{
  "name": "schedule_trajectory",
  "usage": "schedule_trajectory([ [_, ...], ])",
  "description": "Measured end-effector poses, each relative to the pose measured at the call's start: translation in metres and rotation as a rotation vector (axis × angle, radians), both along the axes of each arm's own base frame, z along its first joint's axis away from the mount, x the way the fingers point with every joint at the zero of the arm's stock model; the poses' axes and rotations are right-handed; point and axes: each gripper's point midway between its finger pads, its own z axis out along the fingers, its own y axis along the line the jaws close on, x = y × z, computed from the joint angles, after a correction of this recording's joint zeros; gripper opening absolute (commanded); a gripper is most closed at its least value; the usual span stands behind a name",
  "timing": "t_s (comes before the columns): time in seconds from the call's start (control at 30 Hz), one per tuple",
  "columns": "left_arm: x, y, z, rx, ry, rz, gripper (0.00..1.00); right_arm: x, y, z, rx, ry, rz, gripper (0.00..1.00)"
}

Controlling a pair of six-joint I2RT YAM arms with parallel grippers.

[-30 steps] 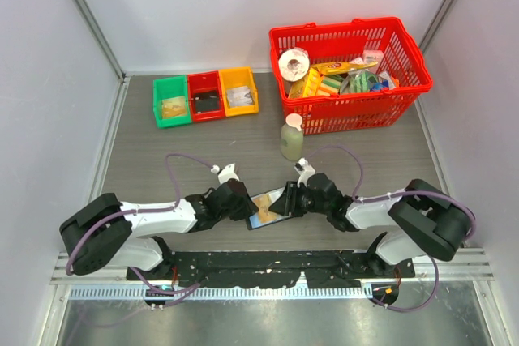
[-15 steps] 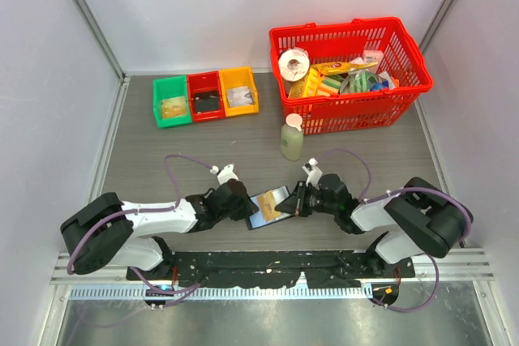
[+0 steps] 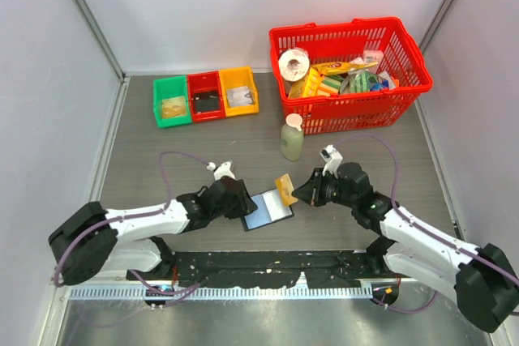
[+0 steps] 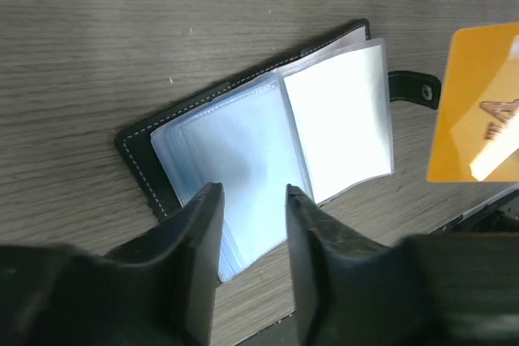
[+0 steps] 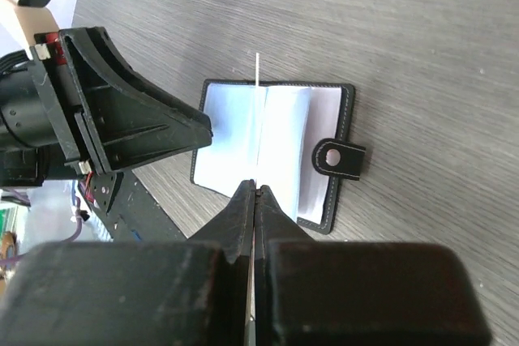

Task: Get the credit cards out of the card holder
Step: Remove the credit card from the card holder.

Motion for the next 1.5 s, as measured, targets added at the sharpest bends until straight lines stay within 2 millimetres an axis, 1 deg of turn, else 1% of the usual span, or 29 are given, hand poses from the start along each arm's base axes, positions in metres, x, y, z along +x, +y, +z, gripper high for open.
schedule_trajectory([
  [0.07,0.002,0.006,0.009,0.018,-0.020,-0.021,0.60,0.001,-0.001,0.016,-0.018,-0.036,0.016,0.01],
  [0.1,0.005,0.008,0.018,0.019,-0.040,-0.038,0.67,0.001,-0.002,0.022,-0.027,-0.047,0.025,0.01],
  [0.2,0.019,0.007,0.054,-0.003,-0.118,-0.098,0.82,-0.002,-0.001,0.044,-0.054,-0.089,0.079,0.01],
  [0.27,0.028,0.004,0.086,-0.028,-0.183,-0.162,0.91,-0.004,0.000,0.058,-0.062,-0.115,0.121,0.01],
  [0.33,0.034,-0.001,0.117,-0.044,-0.260,-0.247,0.94,-0.009,0.003,0.073,-0.069,-0.144,0.176,0.01],
  [0.4,0.032,-0.010,0.144,-0.054,-0.328,-0.357,0.94,-0.013,0.005,0.088,-0.067,-0.180,0.232,0.01],
  [0.43,0.029,-0.014,0.155,-0.062,-0.357,-0.414,0.93,-0.016,0.006,0.095,-0.065,-0.198,0.260,0.01],
  [0.5,0.021,-0.020,0.170,-0.065,-0.408,-0.523,0.92,-0.023,0.009,0.107,-0.055,-0.232,0.318,0.01],
  [0.6,0.008,-0.028,0.184,-0.076,-0.451,-0.671,0.88,-0.034,0.013,0.120,-0.029,-0.268,0.402,0.01],
  [0.73,-0.004,-0.035,0.187,-0.088,-0.462,-0.815,0.80,-0.046,0.017,0.129,0.007,-0.296,0.488,0.01],
  [0.8,-0.010,-0.038,0.186,-0.098,-0.456,-0.871,0.72,-0.050,0.018,0.130,0.019,-0.300,0.514,0.01],
  [0.83,-0.013,-0.039,0.184,-0.104,-0.451,-0.903,0.64,-0.052,0.018,0.131,0.024,-0.302,0.524,0.01],
  [0.9,-0.018,-0.041,0.182,-0.119,-0.437,-0.938,0.44,-0.054,0.019,0.132,0.031,-0.306,0.539,0.01],
  [0.93,-0.021,-0.042,0.181,-0.126,-0.432,-0.958,0.31,-0.055,0.019,0.132,0.033,-0.308,0.546,0.01],
  [0.97,-0.023,-0.042,0.180,-0.133,-0.424,-0.971,0.16,-0.056,0.019,0.133,0.035,-0.312,0.552,0.01],
  [1.0,-0.025,-0.042,0.180,-0.138,-0.420,-0.984,0.04,-0.057,0.019,0.133,0.037,-0.316,0.556,0.01],
  [1.03,-0.027,-0.042,0.179,-0.143,-0.417,-0.993,0.00,-0.057,0.019,0.134,0.037,-0.319,0.558,0.01],
  [1.1,-0.031,-0.042,0.179,-0.149,-0.411,-1.010,0.00,-0.056,0.018,0.132,0.029,-0.321,0.552,0.05],
  [1.17,-0.031,-0.041,0.180,-0.147,-0.416,-1.012,0.00,-0.051,0.016,0.131,0.015,-0.320,0.528,0.19],
  [1.2,-0.029,-0.041,0.180,-0.141,-0.419,-1.006,0.00,-0.050,0.016,0.130,0.010,-0.323,0.519,0.36],
  [1.23,-0.027,-0.040,0.180,-0.135,-0.421,-0.996,0.00,-0.047,0.015,0.130,0.004,-0.325,0.506,0.42],
  [1.27,-0.023,-0.038,0.180,-0.126,-0.422,-0.979,0.00,-0.045,0.015,0.130,-0.002,-0.323,0.490,0.54],
  [1.3,-0.017,-0.034,0.179,-0.111,-0.421,-0.951,0.00,-0.040,0.014,0.129,-0.015,-0.334,0.471,0.60],
  [1.33,-0.007,-0.028,0.178,-0.095,-0.416,-0.909,0.00,-0.037,0.013,0.128,-0.022,-0.332,0.453,0.68],
  [1.37,0.003,-0.022,0.177,-0.078,-0.410,-0.862,0.00,-0.034,0.012,0.128,-0.035,-0.336,0.433,0.72],
  [1.4,0.019,-0.012,0.175,-0.051,-0.406,-0.796,0.00,-0.031,0.010,0.127,-0.046,-0.338,0.414,0.78],
  [1.5,0.068,0.029,0.170,0.038,-0.384,-0.571,0.00,-0.021,0.003,0.126,-0.085,-0.356,0.345,0.86],
])
